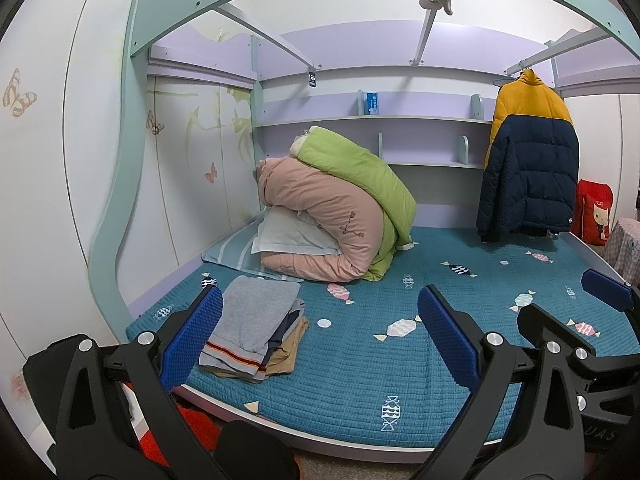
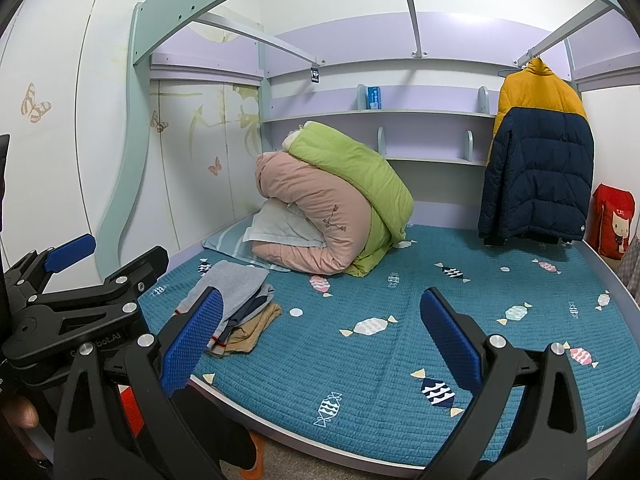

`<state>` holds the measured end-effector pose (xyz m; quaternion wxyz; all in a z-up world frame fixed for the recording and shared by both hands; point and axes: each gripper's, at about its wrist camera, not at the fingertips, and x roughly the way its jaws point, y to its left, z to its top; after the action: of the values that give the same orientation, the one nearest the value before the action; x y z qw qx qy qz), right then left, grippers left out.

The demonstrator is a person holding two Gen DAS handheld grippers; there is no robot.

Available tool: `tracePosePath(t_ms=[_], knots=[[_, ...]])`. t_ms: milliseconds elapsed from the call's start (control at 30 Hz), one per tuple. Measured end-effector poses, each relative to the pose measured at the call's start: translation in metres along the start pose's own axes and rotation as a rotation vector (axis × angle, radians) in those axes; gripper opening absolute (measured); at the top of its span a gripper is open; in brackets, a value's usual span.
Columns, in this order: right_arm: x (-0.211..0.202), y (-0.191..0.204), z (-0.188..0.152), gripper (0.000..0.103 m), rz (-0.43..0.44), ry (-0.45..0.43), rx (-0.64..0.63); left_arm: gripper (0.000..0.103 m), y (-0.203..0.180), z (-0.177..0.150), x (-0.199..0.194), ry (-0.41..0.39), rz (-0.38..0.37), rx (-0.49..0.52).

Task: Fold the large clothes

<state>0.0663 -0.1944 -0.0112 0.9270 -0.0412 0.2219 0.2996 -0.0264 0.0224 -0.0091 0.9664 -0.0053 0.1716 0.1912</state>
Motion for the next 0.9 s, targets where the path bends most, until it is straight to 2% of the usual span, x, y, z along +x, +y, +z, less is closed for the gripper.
tracePosePath(t_ms=[533, 900], knots=[[0.006, -0.001, 0.000, 0.095, 0.001, 0.007, -0.009, 0.098, 0.003, -0.001, 0.003, 0.010, 0.004, -0.011], [0.034, -0.001, 0.000, 0.095, -0.005, 0.044, -0.021, 0.098, 0.012, -0.006, 0.031, 0.035, -0.003, -0.024]])
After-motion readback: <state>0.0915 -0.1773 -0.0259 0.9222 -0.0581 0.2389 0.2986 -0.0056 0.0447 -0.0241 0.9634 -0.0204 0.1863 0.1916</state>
